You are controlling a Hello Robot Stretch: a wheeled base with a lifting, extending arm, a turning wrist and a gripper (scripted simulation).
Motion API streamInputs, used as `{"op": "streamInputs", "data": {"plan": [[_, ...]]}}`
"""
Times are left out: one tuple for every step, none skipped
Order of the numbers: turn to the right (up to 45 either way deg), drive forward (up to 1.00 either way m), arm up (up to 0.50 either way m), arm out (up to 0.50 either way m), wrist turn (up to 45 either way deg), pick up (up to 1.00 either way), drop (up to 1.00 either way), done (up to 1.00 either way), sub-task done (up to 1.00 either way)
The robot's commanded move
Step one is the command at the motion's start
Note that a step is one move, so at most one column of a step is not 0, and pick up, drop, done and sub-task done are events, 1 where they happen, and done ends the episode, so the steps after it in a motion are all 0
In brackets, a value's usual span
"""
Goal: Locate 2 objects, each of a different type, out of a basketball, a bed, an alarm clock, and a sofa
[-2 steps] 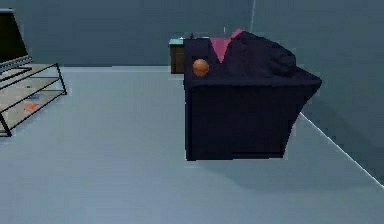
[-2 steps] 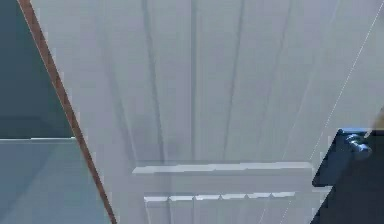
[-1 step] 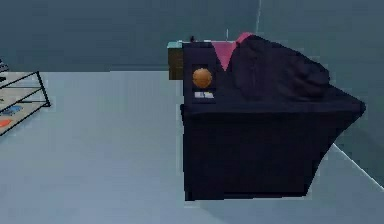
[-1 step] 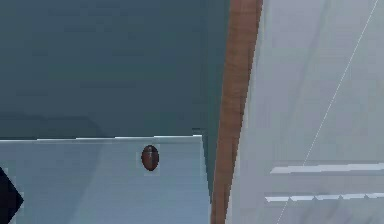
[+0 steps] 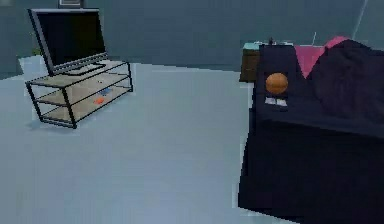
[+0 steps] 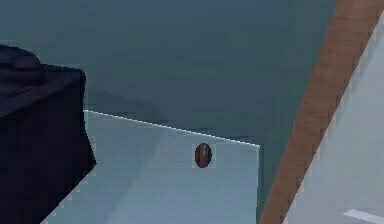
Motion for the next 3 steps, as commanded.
{"op": "streamInputs", "data": {"plan": [[0.0,0.45,0.0,0.0,0.0,0.0,0.0,0.0,0.0],[36.0,0.0,0.0,0.0,0.0,0.0,0.0,0.0,0.0],[0.0,0.0,0.0,0.0,0.0,0.0,0.0,1.0,0.0]]}}
